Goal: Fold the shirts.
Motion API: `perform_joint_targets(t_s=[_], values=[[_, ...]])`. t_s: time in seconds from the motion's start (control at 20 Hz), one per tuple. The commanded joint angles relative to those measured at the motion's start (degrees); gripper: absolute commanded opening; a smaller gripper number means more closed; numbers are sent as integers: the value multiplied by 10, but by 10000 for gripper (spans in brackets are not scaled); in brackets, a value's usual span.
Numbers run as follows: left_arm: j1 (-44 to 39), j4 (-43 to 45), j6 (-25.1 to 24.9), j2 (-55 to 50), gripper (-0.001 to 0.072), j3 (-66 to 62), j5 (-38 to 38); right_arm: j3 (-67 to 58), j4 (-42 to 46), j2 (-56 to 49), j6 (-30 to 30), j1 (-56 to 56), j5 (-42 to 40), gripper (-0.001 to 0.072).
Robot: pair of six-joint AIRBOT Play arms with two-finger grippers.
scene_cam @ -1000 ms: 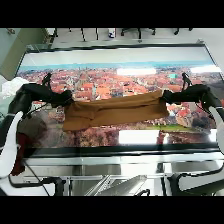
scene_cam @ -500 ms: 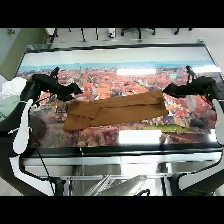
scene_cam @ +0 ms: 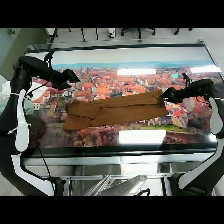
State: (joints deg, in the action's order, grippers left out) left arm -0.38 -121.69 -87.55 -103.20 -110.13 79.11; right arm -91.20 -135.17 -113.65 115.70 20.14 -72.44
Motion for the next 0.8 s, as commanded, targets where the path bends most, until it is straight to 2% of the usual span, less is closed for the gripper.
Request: perform_joint_targets(t_s=[0.0,0.05,0.1,0.2,0.25,0.45,0.75], values=[[-11,0,7,0,80,-42,35,-9,0,-28,-4,-13,-24,526],[-18,0,7,0,15,-47,34,-10,0,-31,-4,-17,-24,394],[-27,0,7,0,14,-50,35,-9,-1,-31,-4,-21,-27,341],[-49,1,7,-1,13,-50,29,-12,-1,-31,5,-26,-33,49],[-62,1,7,-1,13,-50,20,-16,-1,-31,5,-26,-37,21],[-147,2,6,-27,13,-50,-33,-51,-1,0,-4,-26,-92,19],[-327,0,7,-162,13,-50,-137,-56,-1,189,-10,-26,-180,20]])
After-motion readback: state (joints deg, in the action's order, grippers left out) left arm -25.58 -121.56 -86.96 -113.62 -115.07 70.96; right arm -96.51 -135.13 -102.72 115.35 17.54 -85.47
